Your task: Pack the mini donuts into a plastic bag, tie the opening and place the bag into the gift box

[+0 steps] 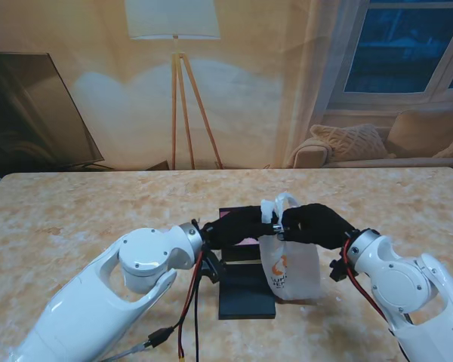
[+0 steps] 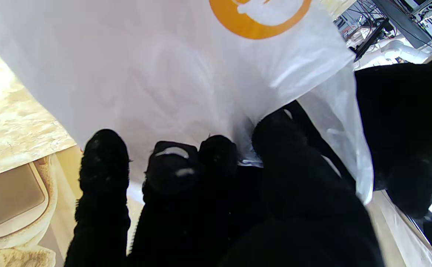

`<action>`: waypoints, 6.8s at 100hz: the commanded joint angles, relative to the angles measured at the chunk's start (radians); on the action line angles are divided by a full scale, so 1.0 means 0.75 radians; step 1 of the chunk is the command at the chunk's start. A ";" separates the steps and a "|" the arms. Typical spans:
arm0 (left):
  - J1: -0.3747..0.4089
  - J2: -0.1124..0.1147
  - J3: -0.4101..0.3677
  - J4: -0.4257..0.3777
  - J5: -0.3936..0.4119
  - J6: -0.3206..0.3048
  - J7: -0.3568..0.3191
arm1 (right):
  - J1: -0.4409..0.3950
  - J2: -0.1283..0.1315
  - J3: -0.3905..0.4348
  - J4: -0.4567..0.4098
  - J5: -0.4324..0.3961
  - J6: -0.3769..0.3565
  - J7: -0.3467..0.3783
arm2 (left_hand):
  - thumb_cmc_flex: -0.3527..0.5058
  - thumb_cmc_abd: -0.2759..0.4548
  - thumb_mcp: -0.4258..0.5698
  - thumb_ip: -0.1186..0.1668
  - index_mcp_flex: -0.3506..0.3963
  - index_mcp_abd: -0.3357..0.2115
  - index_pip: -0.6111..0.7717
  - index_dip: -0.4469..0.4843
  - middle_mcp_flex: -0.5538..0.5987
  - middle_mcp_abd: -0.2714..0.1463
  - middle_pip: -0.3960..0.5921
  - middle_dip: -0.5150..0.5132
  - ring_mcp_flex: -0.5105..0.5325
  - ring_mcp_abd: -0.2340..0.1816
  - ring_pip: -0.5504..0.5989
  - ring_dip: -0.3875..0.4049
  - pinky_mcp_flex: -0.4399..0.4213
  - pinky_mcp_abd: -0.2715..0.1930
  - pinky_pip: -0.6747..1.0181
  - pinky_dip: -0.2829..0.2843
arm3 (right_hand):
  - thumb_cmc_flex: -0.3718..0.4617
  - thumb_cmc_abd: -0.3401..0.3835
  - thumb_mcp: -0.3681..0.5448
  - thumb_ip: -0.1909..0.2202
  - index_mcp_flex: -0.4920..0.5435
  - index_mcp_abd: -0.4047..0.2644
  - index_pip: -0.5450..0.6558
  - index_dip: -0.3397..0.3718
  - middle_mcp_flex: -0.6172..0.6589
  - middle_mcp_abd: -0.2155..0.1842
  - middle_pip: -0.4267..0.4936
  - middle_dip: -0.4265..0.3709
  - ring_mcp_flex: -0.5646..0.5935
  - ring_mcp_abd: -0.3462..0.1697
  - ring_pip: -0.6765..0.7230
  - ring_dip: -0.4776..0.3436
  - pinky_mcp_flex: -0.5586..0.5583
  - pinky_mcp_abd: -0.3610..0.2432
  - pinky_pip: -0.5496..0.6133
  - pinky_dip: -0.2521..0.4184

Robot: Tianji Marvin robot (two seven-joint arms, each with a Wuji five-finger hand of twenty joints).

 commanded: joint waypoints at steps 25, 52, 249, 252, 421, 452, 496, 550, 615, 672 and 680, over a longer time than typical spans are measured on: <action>-0.053 0.030 0.006 0.047 -0.002 -0.084 -0.167 | 0.000 -0.018 -0.016 0.001 0.005 0.026 0.004 | 0.020 0.099 -0.011 0.053 -0.219 0.026 -0.138 -0.082 0.023 0.053 -0.049 -0.066 -0.082 0.011 -0.112 -0.134 -0.015 -0.006 -0.221 -0.162 | 0.122 0.127 0.076 0.007 0.045 -0.074 0.072 0.099 0.035 -0.004 -0.009 0.012 0.052 -0.004 -0.002 -0.008 0.026 0.015 0.029 0.019; -0.096 0.071 -0.003 0.013 0.151 -0.066 -0.240 | 0.003 -0.017 -0.015 0.004 0.009 0.026 0.010 | 0.018 0.095 -0.265 0.047 -0.091 -0.044 -0.031 -0.009 0.077 0.029 -0.062 0.014 -0.031 0.031 -0.047 -0.064 0.047 0.073 -0.182 0.065 | 0.121 0.129 0.085 0.009 0.042 -0.063 0.068 0.104 0.026 0.001 0.000 0.019 0.047 -0.005 0.007 -0.006 0.023 0.018 0.034 0.015; -0.019 -0.008 0.045 0.049 0.457 -0.180 0.193 | 0.043 -0.018 -0.070 0.036 0.098 0.049 0.035 | -0.071 -0.849 0.716 -0.276 0.244 -0.462 0.875 0.050 0.309 -0.221 0.703 0.556 0.549 -0.191 0.822 0.751 0.379 -0.075 0.773 0.312 | 0.121 0.158 0.110 0.009 0.042 -0.047 0.061 0.224 0.031 0.003 0.039 0.033 0.074 -0.017 0.046 -0.006 0.045 0.023 0.063 0.008; -0.018 -0.010 0.047 0.052 0.456 -0.179 0.198 | 0.047 -0.018 -0.073 0.037 0.100 0.054 0.037 | -0.078 -0.856 0.733 -0.276 0.245 -0.460 0.872 0.047 0.299 -0.222 0.710 0.568 0.539 -0.192 0.833 0.766 0.369 -0.073 0.769 0.314 | 0.121 0.157 0.112 0.009 0.044 -0.046 0.061 0.223 0.033 0.003 0.039 0.032 0.077 -0.017 0.047 -0.007 0.047 0.023 0.064 0.007; -0.065 0.039 0.029 0.069 0.327 -0.218 -0.034 | 0.055 -0.004 -0.065 0.030 0.138 0.082 0.123 | 0.341 -0.454 0.356 -0.147 0.295 -0.425 0.951 0.155 0.667 -0.241 0.313 0.546 0.686 -0.095 0.374 0.501 0.413 -0.021 0.678 0.206 | 0.118 0.141 0.152 0.003 0.047 -0.016 0.062 0.208 0.041 0.020 0.044 0.022 0.089 -0.008 0.060 -0.017 0.053 0.037 0.079 -0.008; -0.060 0.023 0.042 0.082 0.332 -0.209 0.021 | 0.061 -0.004 -0.073 0.034 0.138 0.089 0.121 | 0.094 -0.782 0.562 -0.241 0.239 -0.429 1.092 0.136 0.562 -0.243 0.519 0.461 0.645 -0.103 0.492 0.381 0.379 0.007 0.655 0.225 | 0.117 0.138 0.154 0.002 0.046 -0.013 0.061 0.202 0.044 0.017 0.046 0.021 0.097 -0.014 0.062 -0.018 0.064 0.037 0.087 -0.009; -0.046 0.007 0.055 0.084 0.368 -0.216 0.093 | 0.058 -0.001 -0.076 0.034 0.160 0.114 0.147 | 0.017 -0.820 0.618 -0.271 0.251 -0.381 1.167 0.169 0.596 -0.231 0.585 0.448 0.706 -0.101 0.587 0.432 0.433 -0.021 0.662 0.210 | 0.094 0.080 0.150 -0.002 0.064 -0.014 0.068 0.083 0.087 0.001 0.017 -0.022 0.147 -0.042 0.032 -0.056 0.118 0.009 0.102 -0.035; -0.091 0.057 0.020 0.103 0.270 -0.243 -0.134 | 0.079 -0.007 -0.094 0.045 0.196 0.149 0.138 | 0.342 -0.384 0.679 -0.056 0.258 -0.220 0.464 0.077 0.505 -0.173 0.435 0.161 0.636 -0.067 0.283 0.413 0.396 -0.030 0.524 0.047 | 0.116 0.097 0.171 -0.004 0.052 0.004 0.095 0.094 0.088 0.014 0.031 -0.028 0.154 -0.021 0.039 -0.060 0.115 0.035 0.112 -0.041; -0.066 0.027 0.044 0.086 0.312 -0.230 -0.003 | 0.077 -0.003 -0.094 0.042 0.206 0.137 0.156 | 0.273 -0.601 0.453 -0.180 0.254 -0.333 0.907 0.115 0.765 -0.256 0.291 0.536 0.782 -0.111 0.401 0.549 0.507 -0.099 0.675 0.087 | 0.108 0.090 0.186 -0.008 0.061 0.004 0.091 0.098 0.096 0.013 0.030 -0.037 0.168 -0.027 0.037 -0.067 0.129 0.034 0.118 -0.050; -0.023 0.012 0.029 0.057 0.371 -0.211 0.093 | 0.055 0.002 -0.069 0.036 0.197 0.105 0.169 | 0.121 -0.688 0.525 -0.219 0.168 -0.304 1.128 0.246 0.715 -0.202 0.439 0.604 0.762 -0.118 0.553 0.511 0.514 -0.062 0.731 0.107 | -0.059 0.044 0.076 0.017 -0.019 -0.004 0.017 -0.097 0.012 0.055 -0.087 -0.144 0.056 0.002 -0.116 -0.134 0.049 0.009 0.043 -0.086; -0.023 0.016 0.026 0.061 0.413 -0.233 0.099 | 0.036 0.007 -0.041 0.025 0.198 0.092 0.187 | 0.093 -0.709 0.539 -0.234 0.192 -0.328 1.126 0.223 0.638 -0.211 0.537 0.697 0.703 -0.126 0.655 0.569 0.453 -0.045 0.741 0.157 | -0.096 0.052 0.021 0.029 -0.099 0.016 -0.020 -0.118 -0.029 0.089 -0.144 -0.186 0.010 0.027 -0.177 -0.150 0.016 0.019 0.017 -0.078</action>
